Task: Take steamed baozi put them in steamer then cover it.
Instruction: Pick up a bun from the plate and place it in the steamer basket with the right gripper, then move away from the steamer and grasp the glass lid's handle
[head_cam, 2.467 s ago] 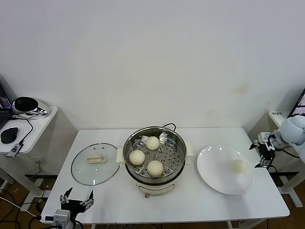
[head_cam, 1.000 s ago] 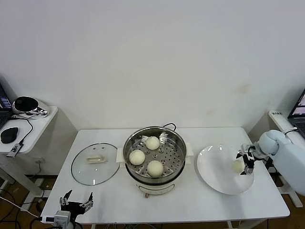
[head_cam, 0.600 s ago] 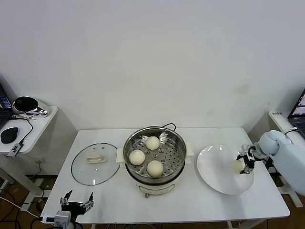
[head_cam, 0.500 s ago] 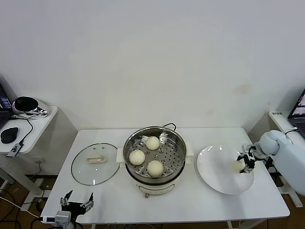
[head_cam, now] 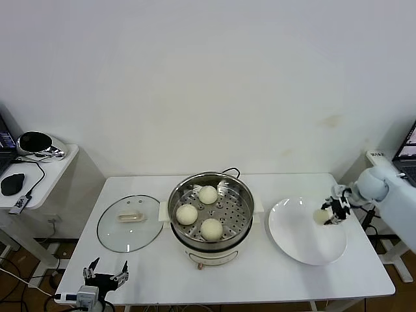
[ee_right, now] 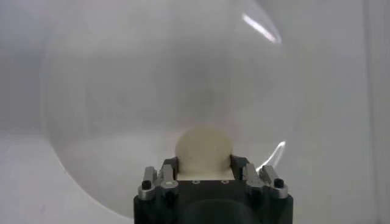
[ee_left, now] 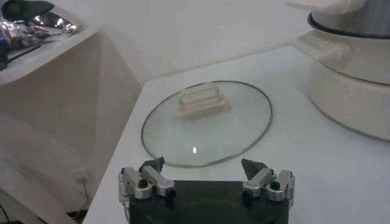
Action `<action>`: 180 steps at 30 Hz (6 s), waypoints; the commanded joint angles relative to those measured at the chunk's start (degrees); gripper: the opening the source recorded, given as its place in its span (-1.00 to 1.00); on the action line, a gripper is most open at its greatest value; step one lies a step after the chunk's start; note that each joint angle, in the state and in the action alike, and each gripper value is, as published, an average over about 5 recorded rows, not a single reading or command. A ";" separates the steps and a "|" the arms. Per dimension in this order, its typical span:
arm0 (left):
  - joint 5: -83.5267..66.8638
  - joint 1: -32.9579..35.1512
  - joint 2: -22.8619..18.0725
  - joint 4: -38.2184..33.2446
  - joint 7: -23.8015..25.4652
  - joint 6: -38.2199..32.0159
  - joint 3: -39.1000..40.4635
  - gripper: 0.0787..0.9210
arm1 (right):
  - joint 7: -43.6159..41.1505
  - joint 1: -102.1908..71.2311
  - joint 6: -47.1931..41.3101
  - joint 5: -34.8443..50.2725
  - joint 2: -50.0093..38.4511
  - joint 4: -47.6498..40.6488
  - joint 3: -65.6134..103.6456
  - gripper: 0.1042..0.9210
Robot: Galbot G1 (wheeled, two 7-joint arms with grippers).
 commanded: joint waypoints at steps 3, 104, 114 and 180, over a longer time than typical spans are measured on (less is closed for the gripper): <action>0.13 -0.12 0.50 -1.15 0.04 -0.15 -0.20 0.77 | -2.28 34.34 -7.48 22.72 -0.82 14.70 -30.85 0.08; -9.49 -0.76 0.77 -4.46 -1.04 -3.05 0.68 0.77 | 45.26 -36.26 -13.35 44.11 -7.58 35.10 45.17 0.76; -8.78 -2.02 2.05 -3.06 0.80 -4.49 0.01 0.77 | 51.11 -69.27 -6.32 41.49 14.24 40.47 73.96 0.76; 64.52 -27.71 12.31 33.49 -15.97 -10.14 18.46 0.77 | 50.98 -85.15 3.35 39.61 36.32 41.07 83.29 0.76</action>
